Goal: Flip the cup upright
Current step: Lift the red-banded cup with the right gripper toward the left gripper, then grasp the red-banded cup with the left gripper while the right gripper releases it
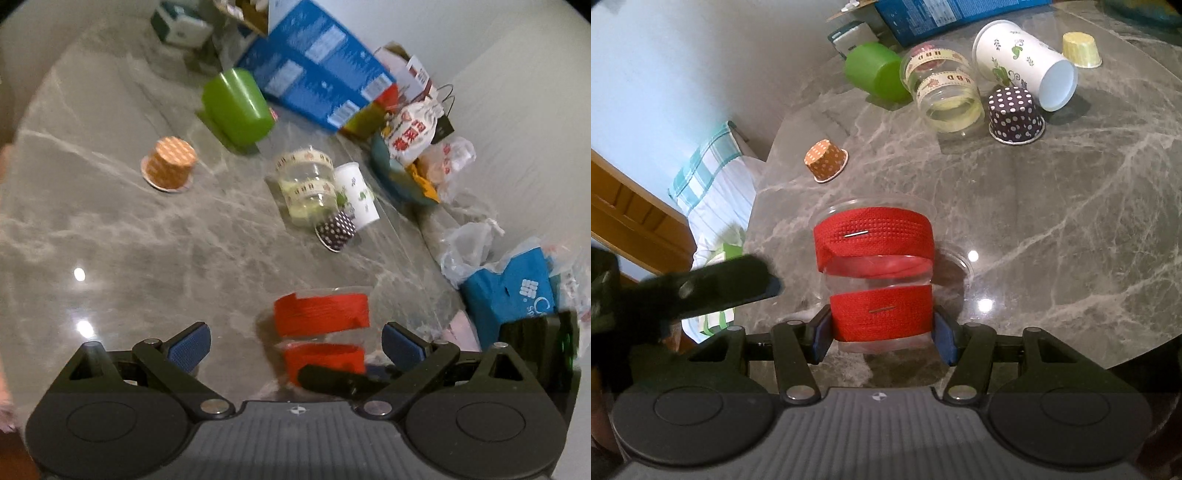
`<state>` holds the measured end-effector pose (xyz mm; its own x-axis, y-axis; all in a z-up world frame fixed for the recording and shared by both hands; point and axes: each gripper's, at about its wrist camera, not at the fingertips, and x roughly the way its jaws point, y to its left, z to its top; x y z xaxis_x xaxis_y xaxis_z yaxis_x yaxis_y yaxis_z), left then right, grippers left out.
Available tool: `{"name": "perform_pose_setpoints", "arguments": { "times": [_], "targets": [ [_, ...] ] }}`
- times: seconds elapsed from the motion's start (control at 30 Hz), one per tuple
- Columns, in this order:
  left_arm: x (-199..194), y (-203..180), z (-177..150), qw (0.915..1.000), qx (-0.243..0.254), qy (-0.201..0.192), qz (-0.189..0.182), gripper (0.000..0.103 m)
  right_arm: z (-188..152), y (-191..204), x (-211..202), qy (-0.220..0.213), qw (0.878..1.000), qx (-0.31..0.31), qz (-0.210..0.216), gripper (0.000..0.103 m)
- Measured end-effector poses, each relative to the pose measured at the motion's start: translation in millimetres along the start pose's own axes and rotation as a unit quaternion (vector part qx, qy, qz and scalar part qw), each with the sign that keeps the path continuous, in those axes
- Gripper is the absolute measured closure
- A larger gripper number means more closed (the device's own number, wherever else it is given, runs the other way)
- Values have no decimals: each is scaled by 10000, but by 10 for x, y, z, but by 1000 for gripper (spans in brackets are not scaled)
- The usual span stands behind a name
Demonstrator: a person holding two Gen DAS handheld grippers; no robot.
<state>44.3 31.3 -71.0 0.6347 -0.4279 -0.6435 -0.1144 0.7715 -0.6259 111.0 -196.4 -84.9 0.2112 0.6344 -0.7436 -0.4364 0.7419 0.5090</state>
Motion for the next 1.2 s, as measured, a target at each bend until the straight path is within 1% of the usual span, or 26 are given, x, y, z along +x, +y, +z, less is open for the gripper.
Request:
{"name": "perform_pose_setpoints", "arguments": {
  "times": [0.07,0.2,0.27,0.43,0.53,0.6,0.67,0.7,0.83,0.87,0.9,1.03,1.1,1.17,1.2],
  "targets": [
    [115,-26,69,9999,-137,79,-58,3,-23,-19,-19,-38,10000,30,39,46],
    [309,-157,122,9992,-174,367,55,3,-36,-68,-36,-81,9997,124,189,46],
    [373,-235,120,9989,-155,439,93,3,-49,-97,-50,-86,9995,155,260,46],
    [486,-348,135,9979,-70,510,402,5,-58,-134,-74,-90,9989,203,414,45],
    [535,-419,144,9968,51,532,598,8,-71,-133,-76,-69,9984,194,518,45],
    [561,-447,132,9955,129,570,747,12,-77,-138,-81,-66,9981,192,577,44],
    [581,-447,127,9944,144,620,844,18,-85,-160,-87,-84,9978,218,623,44],
    [587,-444,126,9941,135,628,875,19,-87,-174,-91,-94,9976,230,643,44],
    [593,-448,123,9939,137,575,932,23,-103,-217,-113,-124,9970,277,709,44],
    [593,-456,122,9938,154,553,952,26,-106,-220,-114,-128,9969,285,722,44],
    [598,-466,118,9936,177,544,973,27,-110,-218,-118,-132,9968,289,733,44],
    [607,-433,102,9944,83,541,902,30,-125,-219,-141,-154,9968,281,737,43],
    [592,-411,100,9951,54,506,845,31,-141,-208,-157,-167,9968,228,751,35],
    [560,-398,86,9958,43,434,805,31,-184,-203,-218,-241,9967,179,758,14],
    [541,-389,82,9962,40,405,765,31,-223,-216,-288,-374,9964,172,741,11]
  ]
}}
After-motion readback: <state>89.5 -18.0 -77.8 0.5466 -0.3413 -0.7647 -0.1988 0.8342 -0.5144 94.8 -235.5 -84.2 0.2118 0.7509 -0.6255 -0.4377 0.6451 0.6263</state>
